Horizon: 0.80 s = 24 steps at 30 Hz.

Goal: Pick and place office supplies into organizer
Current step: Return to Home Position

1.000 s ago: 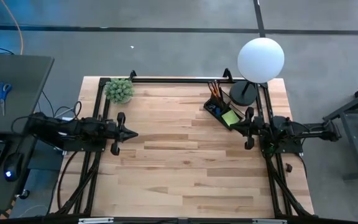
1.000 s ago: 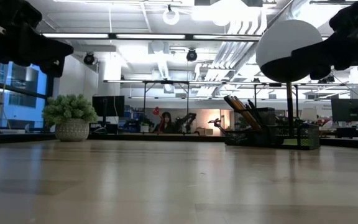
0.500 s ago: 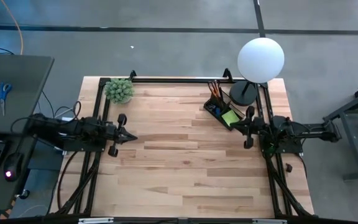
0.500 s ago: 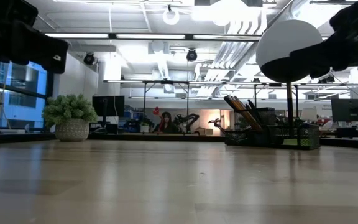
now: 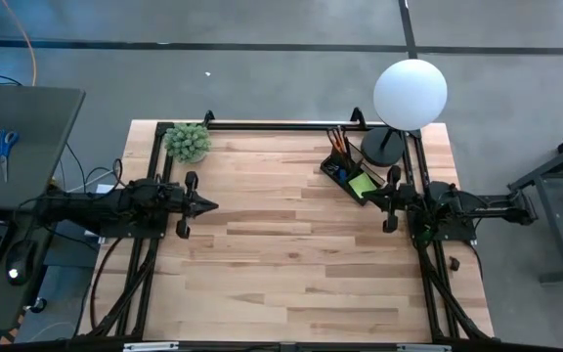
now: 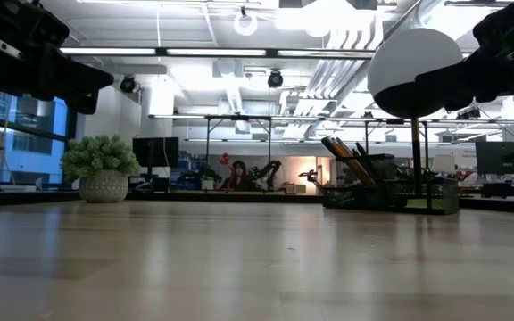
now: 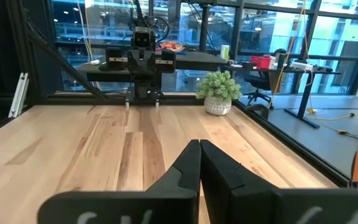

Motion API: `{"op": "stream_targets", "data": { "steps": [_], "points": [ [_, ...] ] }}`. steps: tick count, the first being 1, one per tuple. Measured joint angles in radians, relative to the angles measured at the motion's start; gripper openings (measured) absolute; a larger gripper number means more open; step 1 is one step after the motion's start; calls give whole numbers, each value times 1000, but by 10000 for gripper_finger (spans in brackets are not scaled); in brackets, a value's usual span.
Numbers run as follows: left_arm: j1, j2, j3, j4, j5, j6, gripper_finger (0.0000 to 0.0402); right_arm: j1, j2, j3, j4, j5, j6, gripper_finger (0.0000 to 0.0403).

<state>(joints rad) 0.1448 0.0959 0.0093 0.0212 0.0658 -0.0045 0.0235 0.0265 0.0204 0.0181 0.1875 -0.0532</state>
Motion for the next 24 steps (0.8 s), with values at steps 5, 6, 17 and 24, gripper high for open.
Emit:
{"op": "stream_targets", "data": {
  "steps": [5,6,17,24],
  "points": [
    [-1,0,0,-2,-6,0,1,0,0,0,0,0,1,0],
    [-1,0,0,-2,-7,3,2,0,0,0,0,1,-4,0],
    [-1,0,0,-2,-14,7,3,0,0,-1,0,0,-68,0],
    [-1,0,0,-2,-14,0,5,0,0,-1,0,0,-58,0]
  ]
}}
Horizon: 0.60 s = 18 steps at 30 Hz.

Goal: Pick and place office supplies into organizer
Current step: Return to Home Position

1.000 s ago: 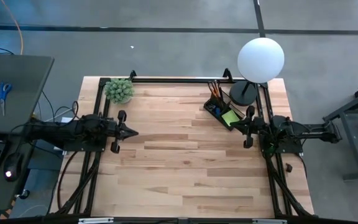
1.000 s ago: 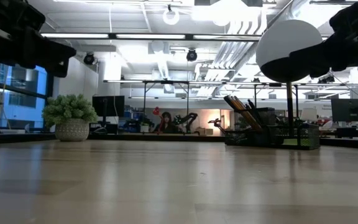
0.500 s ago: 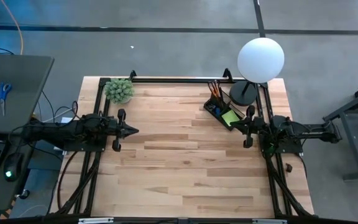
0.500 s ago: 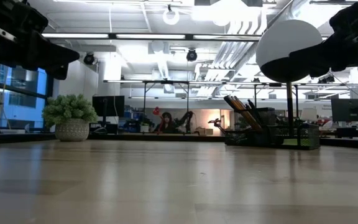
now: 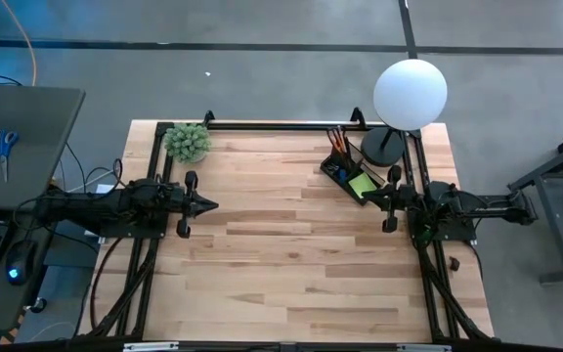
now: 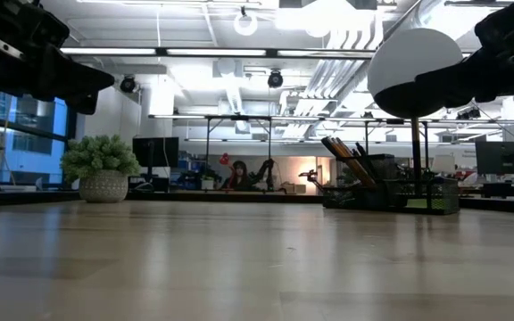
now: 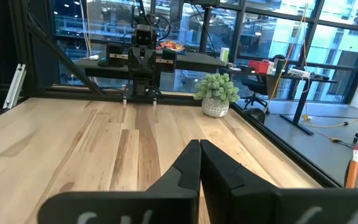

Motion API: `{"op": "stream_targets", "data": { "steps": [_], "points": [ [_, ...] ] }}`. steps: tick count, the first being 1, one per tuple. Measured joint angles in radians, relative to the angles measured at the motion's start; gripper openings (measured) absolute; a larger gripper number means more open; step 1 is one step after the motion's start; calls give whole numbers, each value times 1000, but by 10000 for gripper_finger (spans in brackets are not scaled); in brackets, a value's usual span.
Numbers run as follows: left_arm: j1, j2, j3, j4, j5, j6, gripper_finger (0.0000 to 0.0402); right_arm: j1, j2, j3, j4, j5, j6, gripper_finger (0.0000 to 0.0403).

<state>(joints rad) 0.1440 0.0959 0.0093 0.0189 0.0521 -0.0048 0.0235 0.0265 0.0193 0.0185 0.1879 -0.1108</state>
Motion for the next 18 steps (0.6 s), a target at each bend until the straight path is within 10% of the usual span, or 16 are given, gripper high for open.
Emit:
{"op": "stream_targets", "data": {
  "steps": [18],
  "points": [
    [0,0,0,0,0,0,5,0,0,0,0,0,-2,0]
  ]
}}
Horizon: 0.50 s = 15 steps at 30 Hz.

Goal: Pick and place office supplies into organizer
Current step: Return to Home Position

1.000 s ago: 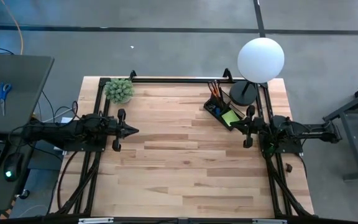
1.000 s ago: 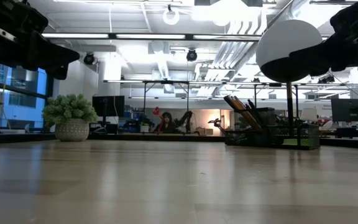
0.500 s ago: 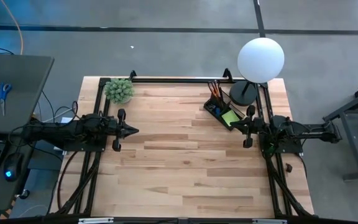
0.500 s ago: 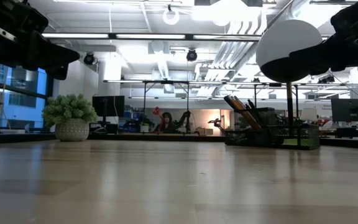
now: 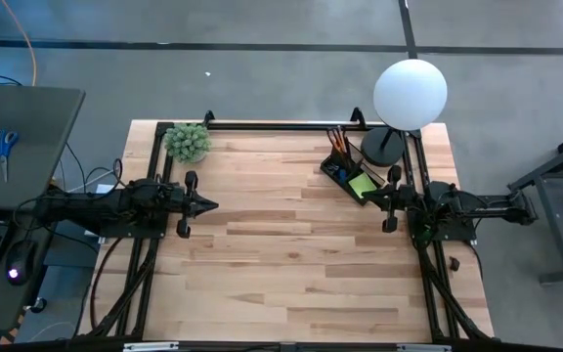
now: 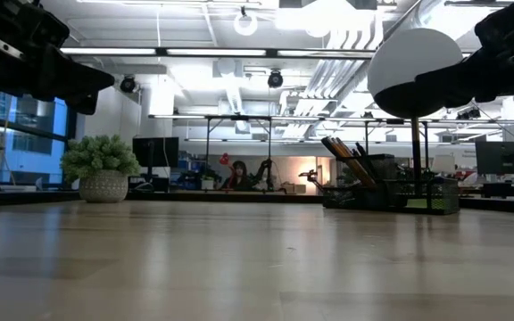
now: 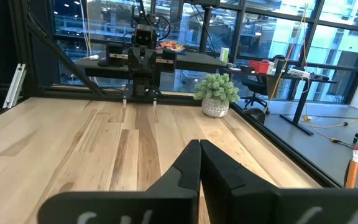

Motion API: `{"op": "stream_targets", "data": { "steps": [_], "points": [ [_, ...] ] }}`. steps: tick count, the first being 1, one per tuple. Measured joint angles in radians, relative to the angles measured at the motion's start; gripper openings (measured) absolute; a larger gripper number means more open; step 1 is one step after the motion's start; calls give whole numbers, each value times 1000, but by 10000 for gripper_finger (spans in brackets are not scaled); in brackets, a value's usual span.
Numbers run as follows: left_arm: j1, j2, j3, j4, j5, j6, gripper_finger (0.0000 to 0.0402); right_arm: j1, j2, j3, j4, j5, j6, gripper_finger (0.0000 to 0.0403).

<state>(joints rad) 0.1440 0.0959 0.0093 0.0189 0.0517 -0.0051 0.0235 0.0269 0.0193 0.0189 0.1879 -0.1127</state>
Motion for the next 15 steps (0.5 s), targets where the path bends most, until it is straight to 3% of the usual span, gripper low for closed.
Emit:
{"op": "stream_targets", "data": {
  "steps": [15],
  "points": [
    [0,0,0,0,0,0,10,0,0,0,0,0,0,0]
  ]
}}
